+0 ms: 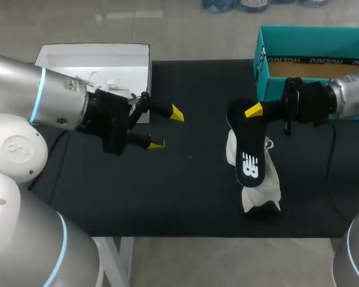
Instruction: Take the shoe out of the shoebox, open the shoe tongue, remove and reinsert the insole, then place the shoe into the shoebox
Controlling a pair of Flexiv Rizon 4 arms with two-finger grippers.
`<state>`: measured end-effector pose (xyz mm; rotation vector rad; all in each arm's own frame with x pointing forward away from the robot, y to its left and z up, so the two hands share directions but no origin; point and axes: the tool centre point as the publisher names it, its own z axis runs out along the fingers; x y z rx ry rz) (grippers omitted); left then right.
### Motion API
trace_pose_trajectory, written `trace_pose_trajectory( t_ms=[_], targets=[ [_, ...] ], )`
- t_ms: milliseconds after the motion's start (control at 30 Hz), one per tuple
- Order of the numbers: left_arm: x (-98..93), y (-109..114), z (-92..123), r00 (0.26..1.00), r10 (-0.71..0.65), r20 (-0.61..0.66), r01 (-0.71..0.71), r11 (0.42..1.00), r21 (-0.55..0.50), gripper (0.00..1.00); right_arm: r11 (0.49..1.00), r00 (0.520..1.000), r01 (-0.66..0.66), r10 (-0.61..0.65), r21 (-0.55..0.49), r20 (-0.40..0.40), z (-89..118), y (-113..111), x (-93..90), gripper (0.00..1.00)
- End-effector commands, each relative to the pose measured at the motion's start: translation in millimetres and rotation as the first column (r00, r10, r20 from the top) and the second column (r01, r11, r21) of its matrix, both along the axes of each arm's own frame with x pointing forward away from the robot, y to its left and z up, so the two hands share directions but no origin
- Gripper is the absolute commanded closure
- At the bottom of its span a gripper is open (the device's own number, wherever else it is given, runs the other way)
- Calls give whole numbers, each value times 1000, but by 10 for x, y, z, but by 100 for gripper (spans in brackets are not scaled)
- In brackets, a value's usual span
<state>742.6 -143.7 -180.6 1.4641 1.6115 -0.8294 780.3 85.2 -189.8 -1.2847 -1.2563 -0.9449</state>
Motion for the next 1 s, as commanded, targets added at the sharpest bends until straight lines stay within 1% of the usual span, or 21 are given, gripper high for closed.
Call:
trace_pose_trajectory(
  t_ms=[33,300,333,433,567,733,1000],
  targets=[
    [-18,12,-32,1000,0,11,1,998,-57,0,1000,1000,-1,1,-3,-1,2,3,-1,100],
    [-18,12,-32,1000,0,11,1,998,-57,0,1000,1000,-1,1,-3,-1,2,3,-1,100],
    [-20,14,-44,1000,-10,23,12,994,-106,0,1000,1000,-1,1,-3,-1,2,3,-1,100],
    [-37,18,-48,998,-18,53,29,977,-213,0,1000,1000,-1,1,-3,-1,2,3,-1,100],
    [-65,-6,-39,996,-20,89,48,947,-316,0,1000,1000,-1,1,-3,-1,2,3,-1,100],
    [-50,-199,-60,994,-40,97,71,940,-333,0,1000,1000,-1,1,-3,-1,2,3,-1,100],
    [-6,-611,-76,987,-90,134,136,911,-388,0,1000,1000,-1,1,-3,-1,2,3,-1,100]
  ],
)
